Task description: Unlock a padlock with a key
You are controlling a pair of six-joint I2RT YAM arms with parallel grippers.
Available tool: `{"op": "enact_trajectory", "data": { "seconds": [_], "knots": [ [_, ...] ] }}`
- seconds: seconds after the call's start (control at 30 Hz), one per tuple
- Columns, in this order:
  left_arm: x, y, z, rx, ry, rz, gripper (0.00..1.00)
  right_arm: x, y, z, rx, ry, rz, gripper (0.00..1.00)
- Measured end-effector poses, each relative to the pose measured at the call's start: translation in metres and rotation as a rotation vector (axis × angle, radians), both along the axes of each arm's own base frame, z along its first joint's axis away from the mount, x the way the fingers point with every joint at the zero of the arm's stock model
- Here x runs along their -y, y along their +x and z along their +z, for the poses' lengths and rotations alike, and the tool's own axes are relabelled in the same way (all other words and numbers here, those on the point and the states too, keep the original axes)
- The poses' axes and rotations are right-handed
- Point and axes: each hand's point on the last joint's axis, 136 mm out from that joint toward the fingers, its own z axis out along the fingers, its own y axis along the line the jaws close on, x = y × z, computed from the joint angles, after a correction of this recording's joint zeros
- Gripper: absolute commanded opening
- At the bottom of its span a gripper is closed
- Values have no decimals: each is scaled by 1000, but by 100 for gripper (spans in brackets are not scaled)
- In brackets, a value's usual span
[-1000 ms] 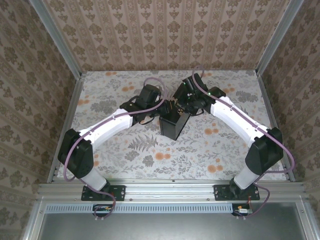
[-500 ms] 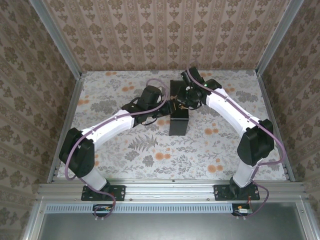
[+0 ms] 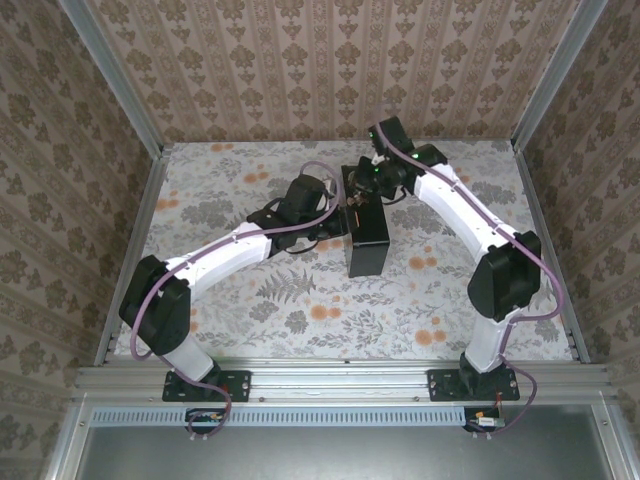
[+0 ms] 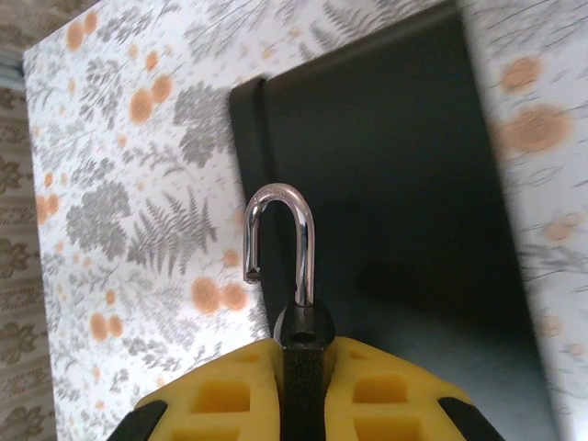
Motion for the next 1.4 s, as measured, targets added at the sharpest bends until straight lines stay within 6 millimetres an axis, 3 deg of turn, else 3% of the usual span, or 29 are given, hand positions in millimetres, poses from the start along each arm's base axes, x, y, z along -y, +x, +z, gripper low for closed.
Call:
{"op": "enact_trajectory", "data": {
  "seconds": [0.2,0.33,0.47,0.63,0.73,0.83,0.93,0.97,1.07,1.17,1.27,1.4],
  "knots": [
    [-5,4,0,-5,-3,3,33,72,8,15,32,-3,-117,0],
    [-11,10,0,-1,4,13,34,118,-5,11,32,-16,-182,2],
    [-16,13,0,1,19,15,35,152,-32,-35,-61,-56,-224,7],
    [-18,14,1,-1,28,6,39,174,-76,-121,-257,-91,-251,14],
    [-18,12,3,-14,9,-17,40,175,-89,-144,-318,-102,-238,24],
    [-18,12,4,-23,-9,-32,41,174,-85,-148,-306,-108,-212,43],
    [-20,14,6,-19,-13,-39,41,175,-84,-146,-298,-120,-190,47],
    [-21,15,7,-14,-14,-41,42,176,-83,-143,-294,-126,-184,45],
    [-27,18,10,-5,-13,-39,41,174,-75,-132,-253,-119,-174,25],
    [-31,21,12,3,-20,-47,41,154,-63,-119,-173,-31,-135,13],
    [-29,18,14,-5,-37,-70,41,117,-54,-118,-118,92,-61,8],
    [-17,12,18,-6,-79,-124,40,66,-53,-135,-138,198,44,7]
  ]
}}
